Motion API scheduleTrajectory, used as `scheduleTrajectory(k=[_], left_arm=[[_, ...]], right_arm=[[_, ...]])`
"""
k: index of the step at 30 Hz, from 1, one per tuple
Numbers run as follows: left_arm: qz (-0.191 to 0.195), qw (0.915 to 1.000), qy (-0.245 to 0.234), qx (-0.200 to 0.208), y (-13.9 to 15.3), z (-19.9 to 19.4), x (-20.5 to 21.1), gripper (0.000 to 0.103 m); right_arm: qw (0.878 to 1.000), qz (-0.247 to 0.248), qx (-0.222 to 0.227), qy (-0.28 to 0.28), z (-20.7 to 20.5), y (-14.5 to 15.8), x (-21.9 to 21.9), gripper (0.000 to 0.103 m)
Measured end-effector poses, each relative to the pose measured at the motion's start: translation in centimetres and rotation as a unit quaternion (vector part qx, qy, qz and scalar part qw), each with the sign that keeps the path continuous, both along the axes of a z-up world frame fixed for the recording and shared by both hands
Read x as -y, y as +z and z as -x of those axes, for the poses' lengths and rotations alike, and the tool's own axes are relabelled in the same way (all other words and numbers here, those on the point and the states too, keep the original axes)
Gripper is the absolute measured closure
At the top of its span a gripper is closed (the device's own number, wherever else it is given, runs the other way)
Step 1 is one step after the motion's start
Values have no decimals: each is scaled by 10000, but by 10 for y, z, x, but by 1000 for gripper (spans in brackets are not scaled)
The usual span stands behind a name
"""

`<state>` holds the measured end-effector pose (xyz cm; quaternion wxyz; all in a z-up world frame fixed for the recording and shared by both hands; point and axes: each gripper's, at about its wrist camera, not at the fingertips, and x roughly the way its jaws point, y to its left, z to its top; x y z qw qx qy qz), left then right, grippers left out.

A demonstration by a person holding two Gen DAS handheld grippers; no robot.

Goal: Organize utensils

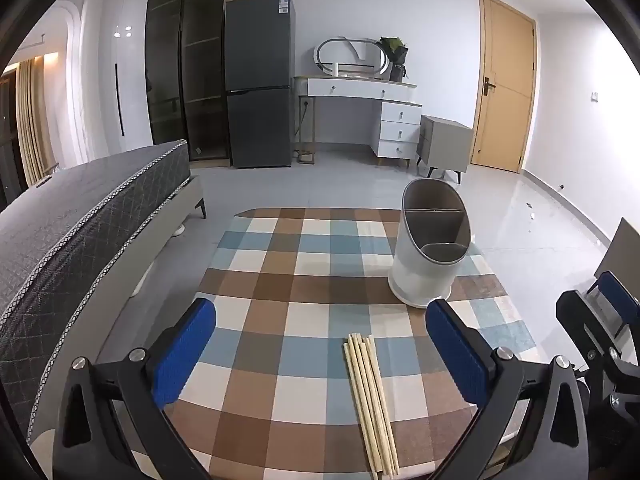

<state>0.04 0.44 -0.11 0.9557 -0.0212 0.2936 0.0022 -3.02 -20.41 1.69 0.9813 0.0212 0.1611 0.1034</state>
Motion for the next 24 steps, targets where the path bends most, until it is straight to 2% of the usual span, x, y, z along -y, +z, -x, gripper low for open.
scheduleTrajectory(k=[24], left_arm=[[127,9999,-27,-67,-1,1,-2,1]], right_arm=[[10000,9,32,-53,4,5,-1,0]])
